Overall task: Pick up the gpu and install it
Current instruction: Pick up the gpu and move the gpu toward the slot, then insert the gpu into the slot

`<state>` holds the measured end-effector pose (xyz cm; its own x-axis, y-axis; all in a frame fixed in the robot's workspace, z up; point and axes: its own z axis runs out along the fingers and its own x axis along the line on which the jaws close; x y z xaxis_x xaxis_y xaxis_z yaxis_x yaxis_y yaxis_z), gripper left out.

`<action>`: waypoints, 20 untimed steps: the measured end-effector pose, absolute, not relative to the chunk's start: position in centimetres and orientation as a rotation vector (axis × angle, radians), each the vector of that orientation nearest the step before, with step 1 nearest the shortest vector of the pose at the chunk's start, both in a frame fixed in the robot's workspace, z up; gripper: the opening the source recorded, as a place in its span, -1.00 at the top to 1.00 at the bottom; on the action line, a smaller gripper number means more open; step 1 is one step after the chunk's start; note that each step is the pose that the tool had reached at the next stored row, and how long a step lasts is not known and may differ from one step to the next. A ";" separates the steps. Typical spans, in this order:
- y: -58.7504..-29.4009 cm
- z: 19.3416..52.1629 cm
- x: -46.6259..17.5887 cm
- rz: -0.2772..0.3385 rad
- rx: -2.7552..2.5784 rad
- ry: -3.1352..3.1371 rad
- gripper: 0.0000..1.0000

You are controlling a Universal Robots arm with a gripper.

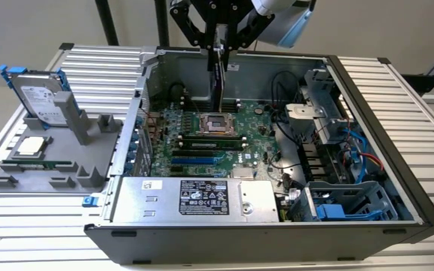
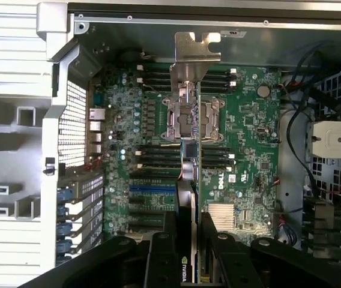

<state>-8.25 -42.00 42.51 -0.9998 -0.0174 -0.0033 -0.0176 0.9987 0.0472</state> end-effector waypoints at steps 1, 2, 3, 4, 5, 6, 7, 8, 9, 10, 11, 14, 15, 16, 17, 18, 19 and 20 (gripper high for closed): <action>-42.0 42.5 -8.2 0.074 -0.033 3.138 1.00; -42.0 42.5 -8.2 0.074 -0.038 3.138 1.00; -42.0 42.5 -8.2 0.074 -0.043 3.138 1.00; -42.0 42.5 -8.2 0.074 -0.048 3.138 1.00; -42.0 42.5 -8.2 0.074 -0.053 3.138 1.00; -42.0 42.5 -8.2 0.074 -0.059 3.138 1.00; -42.0 42.5 -8.2 0.074 -0.064 3.138 1.00; -42.0 42.5 -8.2 0.074 -0.069 3.138 1.00; -42.0 42.5 -8.2 0.074 -0.074 3.138 1.00; -42.0 42.5 -8.2 0.074 -0.080 3.138 1.00; -42.0 42.5 -8.2 0.074 -0.085 3.138 1.00; -42.0 42.5 -8.2 0.074 -0.100 3.137 1.00; -42.0 42.5 -8.2 0.074 -0.106 3.137 1.00; -42.0 42.5 -8.2 0.074 -0.111 3.137 1.00; -42.0 42.5 -8.2 0.074 -0.116 3.137 1.00; -42.0 42.5 -8.2 0.074 -0.122 3.137 1.00; -42.0 42.5 -8.2 0.074 -0.126 3.137 1.00; -42.0 42.5 -8.2 0.074 -0.131 3.137 1.00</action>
<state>-8.25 -42.00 42.51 -0.9965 -0.0836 -0.0033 -0.0837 0.9954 0.0471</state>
